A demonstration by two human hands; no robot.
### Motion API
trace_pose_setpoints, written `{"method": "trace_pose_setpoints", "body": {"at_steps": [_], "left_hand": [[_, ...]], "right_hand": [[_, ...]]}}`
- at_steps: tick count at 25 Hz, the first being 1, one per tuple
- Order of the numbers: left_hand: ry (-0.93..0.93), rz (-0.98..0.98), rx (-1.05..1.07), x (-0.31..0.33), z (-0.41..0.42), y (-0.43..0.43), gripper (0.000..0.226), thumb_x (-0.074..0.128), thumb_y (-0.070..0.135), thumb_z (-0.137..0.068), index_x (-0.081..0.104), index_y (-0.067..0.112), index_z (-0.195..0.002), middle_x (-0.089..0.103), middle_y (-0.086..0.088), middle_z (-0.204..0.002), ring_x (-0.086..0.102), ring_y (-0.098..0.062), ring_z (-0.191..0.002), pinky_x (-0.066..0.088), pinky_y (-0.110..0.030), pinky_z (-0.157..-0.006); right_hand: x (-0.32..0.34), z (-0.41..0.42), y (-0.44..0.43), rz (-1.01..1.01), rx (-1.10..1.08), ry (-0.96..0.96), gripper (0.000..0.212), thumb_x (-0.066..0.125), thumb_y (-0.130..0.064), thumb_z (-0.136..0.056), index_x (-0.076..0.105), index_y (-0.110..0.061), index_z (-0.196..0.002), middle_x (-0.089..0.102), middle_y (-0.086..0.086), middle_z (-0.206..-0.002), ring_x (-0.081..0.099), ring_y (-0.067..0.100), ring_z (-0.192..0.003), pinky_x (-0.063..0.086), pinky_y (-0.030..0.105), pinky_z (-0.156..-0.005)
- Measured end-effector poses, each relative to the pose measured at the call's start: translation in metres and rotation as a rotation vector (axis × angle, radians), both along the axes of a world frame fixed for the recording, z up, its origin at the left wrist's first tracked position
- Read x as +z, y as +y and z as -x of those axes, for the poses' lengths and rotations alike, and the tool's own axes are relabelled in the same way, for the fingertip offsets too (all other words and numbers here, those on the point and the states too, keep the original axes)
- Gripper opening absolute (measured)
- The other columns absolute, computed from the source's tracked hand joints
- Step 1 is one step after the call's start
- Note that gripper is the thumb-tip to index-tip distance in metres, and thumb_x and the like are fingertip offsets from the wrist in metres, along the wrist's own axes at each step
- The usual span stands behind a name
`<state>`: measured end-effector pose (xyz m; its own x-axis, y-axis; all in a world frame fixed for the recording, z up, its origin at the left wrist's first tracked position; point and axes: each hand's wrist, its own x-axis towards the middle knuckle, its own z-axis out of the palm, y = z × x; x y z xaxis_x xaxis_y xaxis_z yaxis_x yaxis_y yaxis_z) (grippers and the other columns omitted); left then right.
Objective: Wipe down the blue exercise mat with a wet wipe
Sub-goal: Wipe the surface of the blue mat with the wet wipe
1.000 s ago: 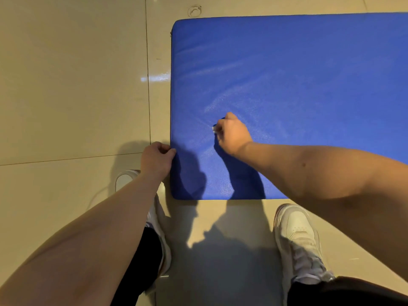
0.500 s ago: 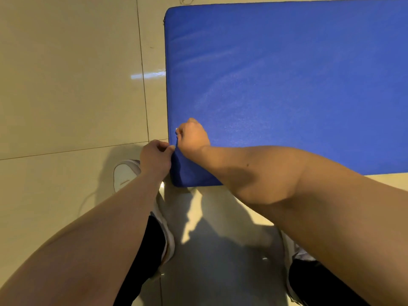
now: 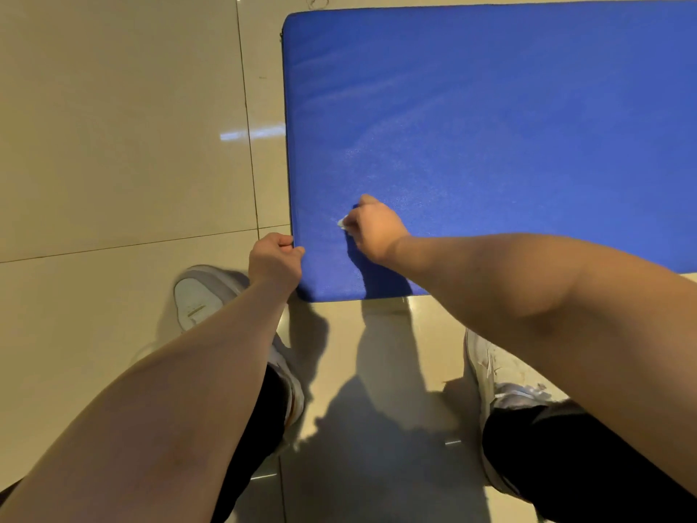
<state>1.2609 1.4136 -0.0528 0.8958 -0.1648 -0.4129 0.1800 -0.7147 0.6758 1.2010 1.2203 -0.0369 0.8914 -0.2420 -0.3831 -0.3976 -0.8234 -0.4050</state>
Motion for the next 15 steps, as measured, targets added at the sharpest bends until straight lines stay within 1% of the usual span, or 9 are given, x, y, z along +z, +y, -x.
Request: {"method": "trace_pose_setpoints", "body": {"at_steps": [2, 4, 6, 7, 8, 10, 12, 15], "left_hand": [[0.076, -0.024, 0.009, 0.003, 0.003, 0.001, 0.017, 0.069, 0.012, -0.091, 0.068, 0.005, -0.106, 0.067, -0.006, -0.094, 0.062, -0.027, -0.089, 0.052, -0.033, -0.084], [0.093, -0.026, 0.01, 0.003, 0.005, 0.004, 0.015, 0.069, 0.012, -0.091, 0.067, 0.004, -0.103, 0.068, -0.01, -0.097, 0.064, -0.03, -0.091, 0.055, -0.038, -0.087], [0.089, -0.022, 0.005, 0.002, 0.008, 0.007, 0.015, 0.069, 0.012, -0.091, 0.066, 0.003, -0.103, 0.068, -0.012, -0.097, 0.063, -0.03, -0.09, 0.055, -0.038, -0.085], [0.07, -0.014, -0.006, 0.0, 0.01, 0.008, 0.015, 0.069, 0.011, -0.091, 0.066, 0.001, -0.102, 0.066, -0.011, -0.095, 0.063, -0.03, -0.088, 0.054, -0.037, -0.082], [0.042, -0.005, -0.022, -0.001, 0.012, 0.009, 0.015, 0.07, 0.011, -0.091, 0.067, 0.0, -0.101, 0.065, -0.011, -0.093, 0.062, -0.029, -0.087, 0.053, -0.035, -0.078], [-0.007, -0.011, -0.039, -0.001, 0.015, 0.013, 0.015, 0.071, 0.012, -0.09, 0.069, -0.001, -0.098, 0.064, -0.007, -0.089, 0.06, -0.026, -0.084, 0.045, -0.029, -0.07], [-0.019, -0.058, -0.045, 0.0, 0.014, 0.016, 0.015, 0.072, 0.014, -0.088, 0.072, 0.001, -0.096, 0.064, -0.004, -0.086, 0.058, -0.023, -0.082, 0.04, -0.027, -0.069], [0.074, -0.121, -0.036, -0.002, 0.012, 0.018, 0.013, 0.07, 0.018, -0.088, 0.073, 0.008, -0.095, 0.069, -0.004, -0.092, 0.062, -0.026, -0.087, 0.046, -0.031, -0.075]], "right_hand": [[-0.002, 0.023, -0.033, 0.089, -0.163, 0.014, 0.025, 0.053, -0.022, -0.101, 0.071, -0.007, -0.108, 0.049, 0.014, -0.117, 0.061, 0.038, -0.092, 0.049, 0.036, -0.083], [-0.003, 0.035, -0.048, 0.102, -0.306, 0.041, 0.023, 0.053, -0.017, -0.1, 0.071, -0.005, -0.108, 0.049, 0.015, -0.119, 0.061, 0.04, -0.091, 0.046, 0.033, -0.077], [-0.002, 0.027, -0.037, 0.094, -0.385, 0.046, 0.021, 0.052, -0.01, -0.098, 0.07, -0.003, -0.106, 0.05, 0.015, -0.121, 0.062, 0.039, -0.091, 0.046, 0.033, -0.075], [-0.001, 0.018, -0.024, 0.072, -0.4, 0.025, 0.021, 0.052, -0.008, -0.097, 0.071, -0.004, -0.105, 0.052, 0.015, -0.121, 0.062, 0.038, -0.093, 0.048, 0.034, -0.077], [-0.001, 0.01, -0.009, 0.025, -0.394, -0.011, 0.021, 0.052, -0.009, -0.096, 0.072, -0.005, -0.104, 0.056, 0.015, -0.12, 0.063, 0.037, -0.096, 0.05, 0.036, -0.082], [0.0, -0.006, 0.028, -0.071, -0.298, -0.069, 0.021, 0.054, -0.012, -0.097, 0.072, -0.007, -0.107, 0.06, 0.015, -0.119, 0.063, 0.033, -0.102, 0.051, 0.038, -0.092], [0.001, -0.021, 0.062, -0.097, -0.164, -0.068, 0.022, 0.053, -0.014, -0.1, 0.071, -0.007, -0.113, 0.058, 0.015, -0.121, 0.061, 0.032, -0.103, 0.051, 0.038, -0.094], [-0.001, -0.041, 0.078, -0.102, -0.022, -0.091, 0.024, 0.05, -0.014, -0.102, 0.069, -0.009, -0.117, 0.053, 0.014, -0.123, 0.06, 0.032, -0.1, 0.052, 0.039, -0.093]]}}
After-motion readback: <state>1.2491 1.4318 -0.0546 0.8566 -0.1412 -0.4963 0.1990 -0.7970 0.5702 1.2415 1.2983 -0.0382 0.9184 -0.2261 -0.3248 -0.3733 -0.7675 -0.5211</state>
